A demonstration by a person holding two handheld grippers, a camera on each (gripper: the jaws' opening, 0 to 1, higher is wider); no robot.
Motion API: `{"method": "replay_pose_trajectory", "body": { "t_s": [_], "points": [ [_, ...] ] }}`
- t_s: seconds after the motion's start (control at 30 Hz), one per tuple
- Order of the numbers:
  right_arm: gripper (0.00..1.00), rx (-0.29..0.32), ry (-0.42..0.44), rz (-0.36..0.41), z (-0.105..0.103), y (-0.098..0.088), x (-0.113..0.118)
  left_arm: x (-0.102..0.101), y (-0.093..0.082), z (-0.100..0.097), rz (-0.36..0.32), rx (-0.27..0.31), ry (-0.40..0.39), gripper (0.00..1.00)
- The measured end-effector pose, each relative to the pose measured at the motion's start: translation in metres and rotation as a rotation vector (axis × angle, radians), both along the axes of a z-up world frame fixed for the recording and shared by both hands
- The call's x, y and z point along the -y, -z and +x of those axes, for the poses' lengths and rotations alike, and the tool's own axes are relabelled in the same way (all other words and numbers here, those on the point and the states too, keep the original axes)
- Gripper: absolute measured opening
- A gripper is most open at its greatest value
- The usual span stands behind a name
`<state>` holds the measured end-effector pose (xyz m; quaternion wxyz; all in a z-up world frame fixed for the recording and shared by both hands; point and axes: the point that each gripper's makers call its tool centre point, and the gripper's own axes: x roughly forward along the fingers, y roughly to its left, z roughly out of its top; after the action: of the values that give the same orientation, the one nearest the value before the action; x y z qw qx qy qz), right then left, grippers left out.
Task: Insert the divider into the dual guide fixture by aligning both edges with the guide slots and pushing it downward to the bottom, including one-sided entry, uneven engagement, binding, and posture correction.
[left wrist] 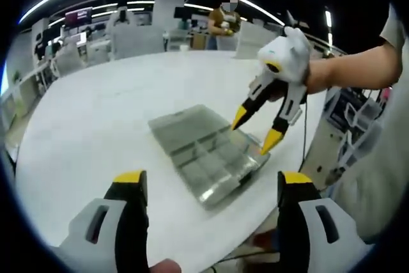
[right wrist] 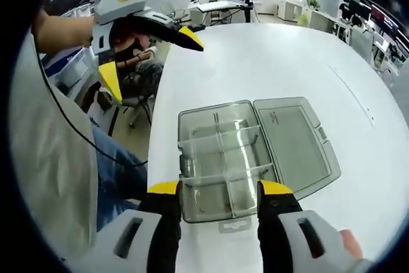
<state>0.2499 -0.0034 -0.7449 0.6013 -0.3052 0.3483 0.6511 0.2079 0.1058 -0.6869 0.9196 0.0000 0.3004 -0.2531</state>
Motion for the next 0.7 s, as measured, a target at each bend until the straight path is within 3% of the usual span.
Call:
{"method": "replay_pose_trajectory", "body": {
  "t_s": [0.7],
  "points": [
    [0.52,-0.035,0.134,0.154,-0.010,-0.026,0.001,-0.041,0.026,-0.001,0.032,-0.061,-0.105,0.80]
  ]
}}
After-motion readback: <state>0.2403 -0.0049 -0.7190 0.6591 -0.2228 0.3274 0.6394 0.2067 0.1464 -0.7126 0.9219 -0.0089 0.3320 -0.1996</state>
